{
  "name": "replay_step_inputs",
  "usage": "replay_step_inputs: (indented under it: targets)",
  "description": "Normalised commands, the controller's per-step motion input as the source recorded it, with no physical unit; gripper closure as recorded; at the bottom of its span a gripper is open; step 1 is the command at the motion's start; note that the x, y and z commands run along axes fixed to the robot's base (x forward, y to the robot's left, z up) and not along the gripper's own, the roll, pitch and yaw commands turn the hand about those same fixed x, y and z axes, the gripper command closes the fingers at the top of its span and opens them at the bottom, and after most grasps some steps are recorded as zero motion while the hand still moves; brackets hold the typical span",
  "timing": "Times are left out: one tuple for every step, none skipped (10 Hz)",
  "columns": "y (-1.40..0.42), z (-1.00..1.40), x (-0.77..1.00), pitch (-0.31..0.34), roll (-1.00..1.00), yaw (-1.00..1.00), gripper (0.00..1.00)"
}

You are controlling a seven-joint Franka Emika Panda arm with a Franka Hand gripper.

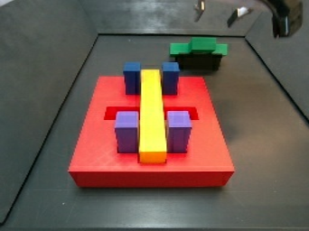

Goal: Pick up the green object. Move up. Place the green object on the fixture. Regrasp the green object. Move to above the board. Insert the green object.
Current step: Regrasp the green object.

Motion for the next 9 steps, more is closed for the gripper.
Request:
replay_step_inputs:
  targets:
    - [-0.21, -0.34, 0.11, 0.0, 0.72, 0.0, 0.0]
    - [-0.15, -0.34, 0.04, 0.0, 0.76, 0.0, 0.0]
    - [-0.07, -0.24, 0.0, 0.0, 0.78, 0.0, 0.0]
    - [-0.03, -0.14, -0.01, 0.0, 0.71, 0.0, 0.0]
    - [-0.06, -0.1, 0.0, 0.0, 0.67, 0.0, 0.0]
    - [-0.06, -0.12, 0.0, 0.0, 0.63, 0.0, 0.0]
    - [-0.06, -0.15, 0.0, 0.0, 0.6, 0.01, 0.0]
    - [-0.05, -0.17, -0.07, -0.017, 0.45, 0.0, 0.0]
    - [0.0, -0.13, -0.05, -0.077, 0.15, 0.0, 0.0]
